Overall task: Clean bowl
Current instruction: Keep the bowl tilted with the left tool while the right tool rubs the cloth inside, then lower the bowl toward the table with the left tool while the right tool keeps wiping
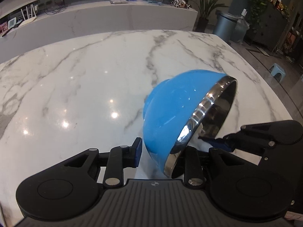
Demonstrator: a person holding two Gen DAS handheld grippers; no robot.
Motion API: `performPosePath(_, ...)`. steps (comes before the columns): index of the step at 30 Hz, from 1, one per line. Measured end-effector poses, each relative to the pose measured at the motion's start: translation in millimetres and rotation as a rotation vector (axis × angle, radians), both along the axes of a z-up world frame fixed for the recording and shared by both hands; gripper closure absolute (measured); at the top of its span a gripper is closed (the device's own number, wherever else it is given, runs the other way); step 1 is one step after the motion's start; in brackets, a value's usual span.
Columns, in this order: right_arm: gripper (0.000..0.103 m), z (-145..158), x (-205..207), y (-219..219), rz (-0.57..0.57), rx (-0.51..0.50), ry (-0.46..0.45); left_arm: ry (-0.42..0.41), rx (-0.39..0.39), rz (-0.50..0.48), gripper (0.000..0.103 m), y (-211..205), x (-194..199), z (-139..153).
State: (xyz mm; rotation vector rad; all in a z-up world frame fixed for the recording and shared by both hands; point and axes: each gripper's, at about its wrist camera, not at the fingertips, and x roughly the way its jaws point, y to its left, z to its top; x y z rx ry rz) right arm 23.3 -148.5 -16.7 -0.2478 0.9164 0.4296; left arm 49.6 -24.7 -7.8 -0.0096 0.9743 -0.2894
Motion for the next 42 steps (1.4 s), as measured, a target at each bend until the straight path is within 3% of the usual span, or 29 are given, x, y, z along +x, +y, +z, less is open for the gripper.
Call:
performPosePath(6, 0.089, 3.3, 8.8, -11.2, -0.039, 0.118, 0.085, 0.019, 0.011, 0.001, 0.078, -0.5, 2.4, -4.5)
performPosePath(10, 0.089, 4.4, 3.4, -7.6, -0.022, 0.091, 0.067, 0.028, 0.023, -0.017, 0.085, -2.5, 2.0, -5.1)
performPosePath(17, 0.089, 4.8, -0.7, 1.0, 0.012, 0.0, 0.004, 0.035, 0.055, -0.039, 0.085, -5.1, 0.3, -4.0)
performPosePath(24, 0.089, 6.5, -9.0, 4.9, 0.014, -0.083, -0.079, -0.017, 0.158, -0.06, 0.086, -11.2, -3.6, 1.8)
performPosePath(30, 0.089, 3.3, -6.0, 5.7, 0.008, -0.05, -0.039, -0.038, 0.123, -0.044, 0.082, -9.5, -3.8, 2.5)
performPosePath(35, 0.089, 2.4, -4.5, 6.3, 0.003, -0.043, -0.026, -0.05, 0.011, -0.007, 0.077, -0.6, 0.0, 4.4)
performPosePath(42, 0.089, 1.0, -7.0, 3.3, 0.005, -0.044, -0.043, -0.179, 0.078, -0.009, 0.074, -8.1, -6.6, 15.9)
